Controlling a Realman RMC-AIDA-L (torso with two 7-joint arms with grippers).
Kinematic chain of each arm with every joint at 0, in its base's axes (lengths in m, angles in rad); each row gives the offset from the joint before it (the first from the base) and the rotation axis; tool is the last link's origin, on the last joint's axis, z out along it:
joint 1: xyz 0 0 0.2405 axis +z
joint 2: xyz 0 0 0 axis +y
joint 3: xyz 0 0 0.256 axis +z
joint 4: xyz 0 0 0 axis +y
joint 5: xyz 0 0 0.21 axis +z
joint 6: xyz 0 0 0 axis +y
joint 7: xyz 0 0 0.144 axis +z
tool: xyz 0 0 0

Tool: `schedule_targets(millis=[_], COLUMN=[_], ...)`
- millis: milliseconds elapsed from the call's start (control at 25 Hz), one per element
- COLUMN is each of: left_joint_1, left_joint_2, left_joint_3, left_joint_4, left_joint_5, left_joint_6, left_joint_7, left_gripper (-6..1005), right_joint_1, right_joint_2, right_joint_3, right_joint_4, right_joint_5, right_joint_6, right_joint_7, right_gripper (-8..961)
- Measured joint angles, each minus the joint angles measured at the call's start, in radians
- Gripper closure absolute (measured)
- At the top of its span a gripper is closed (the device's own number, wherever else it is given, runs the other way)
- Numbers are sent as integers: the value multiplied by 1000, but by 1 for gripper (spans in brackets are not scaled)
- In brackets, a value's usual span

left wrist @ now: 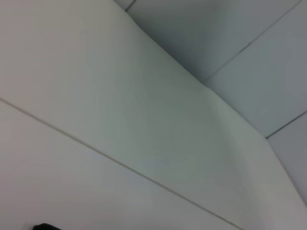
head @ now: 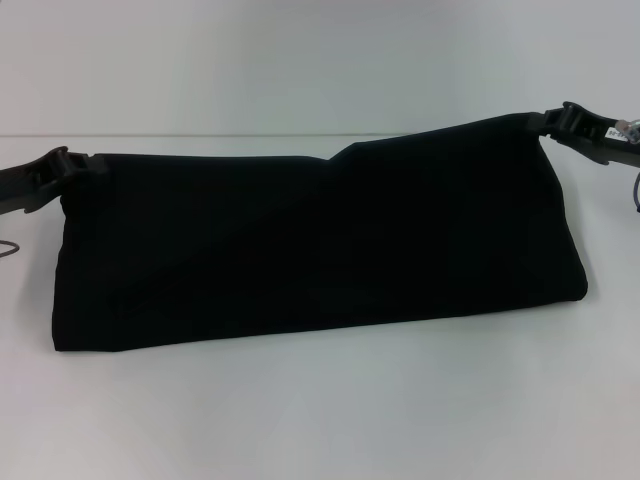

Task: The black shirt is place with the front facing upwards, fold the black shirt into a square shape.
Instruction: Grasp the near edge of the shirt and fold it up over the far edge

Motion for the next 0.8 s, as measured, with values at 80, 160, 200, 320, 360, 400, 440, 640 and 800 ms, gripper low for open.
schedule_targets(millis=[80,160,200,320,360,400,440,640,800], left_joint_1=[-11,-15,-29,-42,-52,-59,-72,-100,-122], left_joint_2=[-12,-18,-44,-66,-80,-91,-107,-130,-150], left_joint_3=[1,2,2,2,2,2,2,1,2], left_joint_4=[0,0,0,0,0,0,0,0,-1], left_joint_5=[0,-1,-1,-1,-1,-2,-2,-5,-28], left_joint_6=[-44,-67,-160,-228,-267,-300,-354,-425,-483], left_joint_7=[10,18,51,73,83,90,103,135,157], left_gripper=[962,962,962,962,962,962,962,962,962], right_joint_1=[5,10,13,21,25,29,34,59,76], right_joint_2=[10,22,31,57,66,76,85,103,104], right_joint_3=[-4,-9,-11,-13,-15,-16,-17,-22,-24], right_joint_4=[0,0,1,1,1,1,1,30,47], right_joint_5=[0,1,1,1,1,1,1,2,9], right_joint_6=[30,75,100,173,202,232,259,369,419], right_joint_7=[-17,-35,-51,-101,-115,-132,-145,-204,-246], right_gripper=[914,909,906,899,897,894,892,880,870])
